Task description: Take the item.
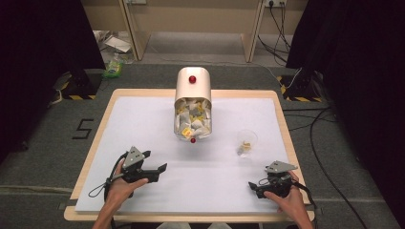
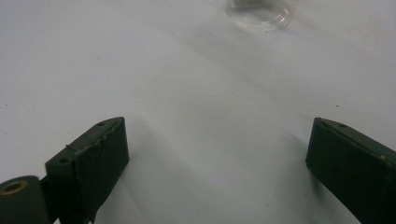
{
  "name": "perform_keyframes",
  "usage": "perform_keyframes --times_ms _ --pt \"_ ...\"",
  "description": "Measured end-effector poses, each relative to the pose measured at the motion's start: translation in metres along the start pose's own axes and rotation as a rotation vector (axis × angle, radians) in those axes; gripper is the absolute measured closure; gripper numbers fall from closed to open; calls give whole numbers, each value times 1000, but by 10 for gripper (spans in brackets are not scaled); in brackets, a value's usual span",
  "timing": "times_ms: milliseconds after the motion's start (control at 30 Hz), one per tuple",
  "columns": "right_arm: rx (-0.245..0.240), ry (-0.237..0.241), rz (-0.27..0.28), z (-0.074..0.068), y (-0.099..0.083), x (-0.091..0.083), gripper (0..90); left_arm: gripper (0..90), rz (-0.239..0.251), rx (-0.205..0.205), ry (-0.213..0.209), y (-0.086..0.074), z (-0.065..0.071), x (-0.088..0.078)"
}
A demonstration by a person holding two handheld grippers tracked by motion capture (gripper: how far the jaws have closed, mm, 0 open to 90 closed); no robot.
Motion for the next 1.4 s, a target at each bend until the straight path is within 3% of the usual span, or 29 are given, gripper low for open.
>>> perform_keyframes --times_ms 433,600,800,1133,1333,1400 --pt "0 0 0 0 0 0 64 152 -55 -18 42 -25 -16 -9" --pt "1 0 0 0 0 0 64 151 -70 -50 45 -34 -18 -16" --pt "0 0 0 0 0 0 64 151 -89 -51 64 -41 -22 -24" --pt "0 0 0 0 0 0 64 152 -130 -35 73 -51 -18 -35" --pt "0 0 0 0 0 0 64 152 -180 -42 88 -62 -18 -39" --pt "0 0 0 0 0 0 64 154 -163 -42 87 -64 -18 -41"
Point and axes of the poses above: each handheld gripper's, and its own axes: x roughly forward along the jaws, y roughly out of its top, z roughly to its right, the point moved 5 cm from there along x, roughly forward along the jaws, and after that the axes turned 4 degrees about x, right-handed, at the moved point
